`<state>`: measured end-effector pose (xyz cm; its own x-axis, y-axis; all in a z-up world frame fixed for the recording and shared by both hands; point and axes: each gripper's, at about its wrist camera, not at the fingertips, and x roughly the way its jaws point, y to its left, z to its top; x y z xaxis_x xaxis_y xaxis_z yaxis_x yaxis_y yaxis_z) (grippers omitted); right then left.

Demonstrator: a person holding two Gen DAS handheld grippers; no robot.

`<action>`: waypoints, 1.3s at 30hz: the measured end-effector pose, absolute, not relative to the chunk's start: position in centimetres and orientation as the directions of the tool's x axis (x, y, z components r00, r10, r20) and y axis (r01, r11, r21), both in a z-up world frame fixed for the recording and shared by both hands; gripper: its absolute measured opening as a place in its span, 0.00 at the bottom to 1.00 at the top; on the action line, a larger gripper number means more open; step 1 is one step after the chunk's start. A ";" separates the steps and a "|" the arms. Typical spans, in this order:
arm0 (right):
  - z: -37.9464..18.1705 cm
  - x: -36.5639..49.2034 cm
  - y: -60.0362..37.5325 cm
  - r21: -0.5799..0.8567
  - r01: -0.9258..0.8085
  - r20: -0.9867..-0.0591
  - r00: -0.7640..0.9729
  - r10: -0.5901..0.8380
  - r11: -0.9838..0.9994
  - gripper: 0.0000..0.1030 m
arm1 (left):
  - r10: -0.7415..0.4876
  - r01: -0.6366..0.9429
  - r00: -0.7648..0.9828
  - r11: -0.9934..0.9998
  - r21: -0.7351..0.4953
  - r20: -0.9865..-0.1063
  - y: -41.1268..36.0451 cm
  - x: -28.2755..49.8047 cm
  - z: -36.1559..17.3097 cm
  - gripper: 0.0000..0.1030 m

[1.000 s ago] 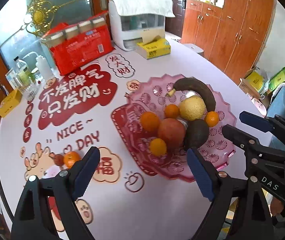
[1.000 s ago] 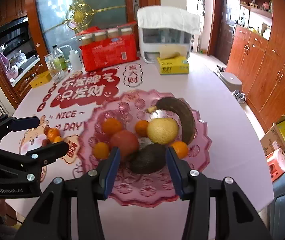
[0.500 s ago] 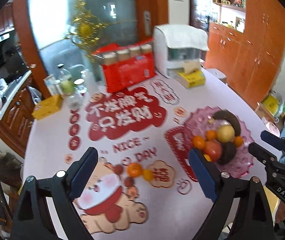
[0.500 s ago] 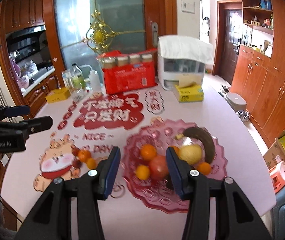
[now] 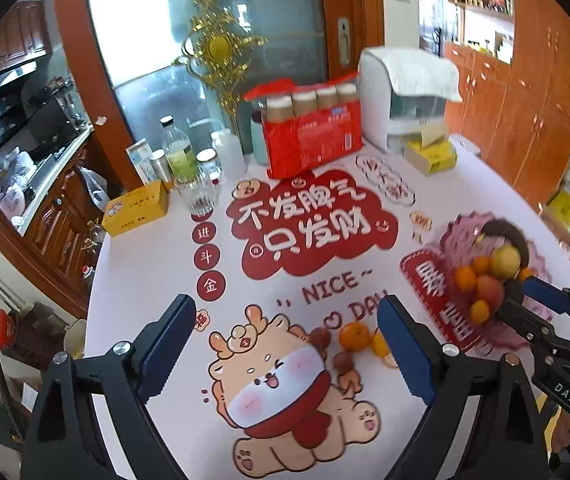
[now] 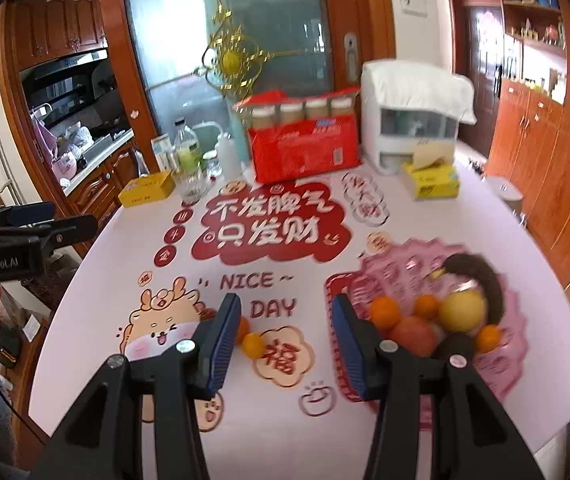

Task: Organize fruits
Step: 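Withdraw both tools from the bowl toward the remaining fruits, then grasp a red lychee with the left tool while the right tool grasps a tangerine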

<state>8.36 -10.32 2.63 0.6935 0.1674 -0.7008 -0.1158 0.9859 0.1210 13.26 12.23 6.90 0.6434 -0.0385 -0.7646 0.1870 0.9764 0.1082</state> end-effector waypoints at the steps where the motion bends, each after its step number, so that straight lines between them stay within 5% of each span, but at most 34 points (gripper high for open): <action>1: 2.0 8.8 -9.8 0.129 -0.116 -0.711 0.681 0.174 0.985 0.46 | -0.041 0.202 0.636 0.973 0.115 -0.771 12.4 13.7 6.2 0.89; 8: -3.3 12.5 -6.7 0.166 -0.132 -0.797 0.565 0.212 0.977 0.46 | -0.061 0.330 0.567 0.931 0.158 -0.821 12.4 16.7 -0.4 0.88; 17: -9.5 17.0 -3.4 0.185 -0.175 -0.873 0.422 0.243 0.967 0.46 | -0.119 0.460 0.401 0.884 0.087 -0.908 12.4 20.7 -9.5 0.70; 39: -14.5 20.9 0.0 0.142 -0.273 -0.931 0.289 0.222 0.951 0.46 | -0.195 0.508 0.288 0.861 -0.023 -0.938 13.5 22.7 -13.1 0.64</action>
<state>20.89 0.01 -14.54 0.2894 0.2219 -0.9312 -0.2732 0.9514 0.1418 22.67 13.55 -13.14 0.2876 -0.1948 -0.9377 0.5077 0.8612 -0.0232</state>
